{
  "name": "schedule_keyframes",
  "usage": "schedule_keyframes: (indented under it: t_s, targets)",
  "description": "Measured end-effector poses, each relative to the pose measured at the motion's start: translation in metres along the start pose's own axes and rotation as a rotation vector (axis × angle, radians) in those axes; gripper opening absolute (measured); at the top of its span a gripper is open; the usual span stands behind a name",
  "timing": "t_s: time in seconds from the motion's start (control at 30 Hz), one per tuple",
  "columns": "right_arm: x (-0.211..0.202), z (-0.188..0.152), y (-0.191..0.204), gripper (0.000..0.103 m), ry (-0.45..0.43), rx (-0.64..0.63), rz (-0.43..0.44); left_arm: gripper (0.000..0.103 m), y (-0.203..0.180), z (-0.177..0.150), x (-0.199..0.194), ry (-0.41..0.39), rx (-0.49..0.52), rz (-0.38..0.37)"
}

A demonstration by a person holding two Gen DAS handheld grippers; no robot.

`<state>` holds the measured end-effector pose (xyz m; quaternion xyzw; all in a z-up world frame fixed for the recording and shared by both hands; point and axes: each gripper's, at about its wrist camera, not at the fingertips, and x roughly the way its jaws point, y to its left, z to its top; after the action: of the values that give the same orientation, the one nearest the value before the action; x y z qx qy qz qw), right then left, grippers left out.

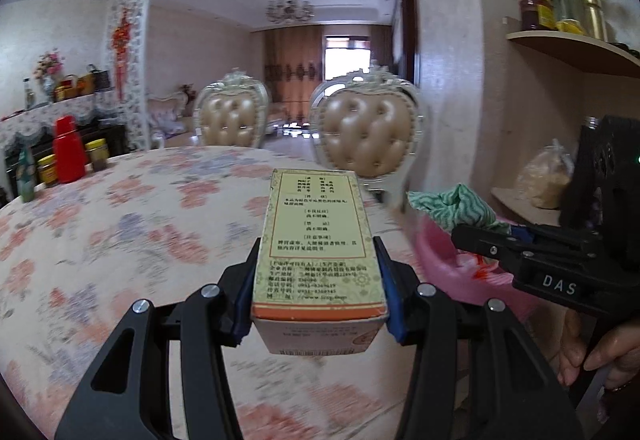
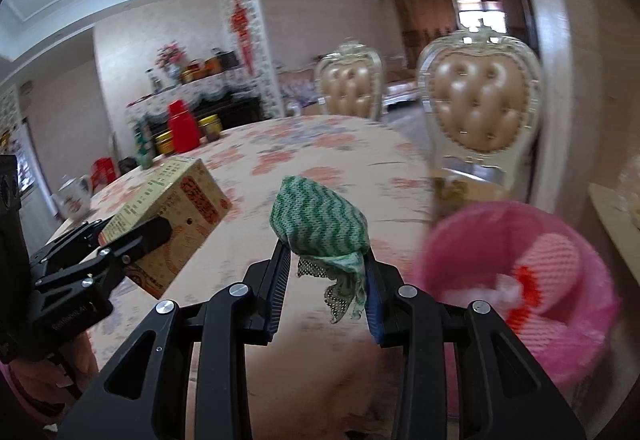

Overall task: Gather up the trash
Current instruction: 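Carry the yellow box and green cloth in both grippers to the pink bin, then open both grippers over the pink bin to drop the items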

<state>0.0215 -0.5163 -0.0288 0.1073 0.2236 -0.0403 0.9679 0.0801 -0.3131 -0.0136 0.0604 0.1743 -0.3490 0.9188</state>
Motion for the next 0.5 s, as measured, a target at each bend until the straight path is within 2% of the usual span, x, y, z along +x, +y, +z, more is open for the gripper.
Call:
schedule_keyframes:
  t_s: [0.3,0.5]
  targets:
    - [-0.02,-0.003,-0.077,0.034,-0.028,0.097,-0.173,0.05,-0.059,0.032,0.037,-0.02,0.049,-0.179]
    - [-0.021,-0.01,-0.113,0.034,-0.018,0.151,-0.241,0.05,-0.102,0.045,0.072,-0.01,0.084,-0.265]
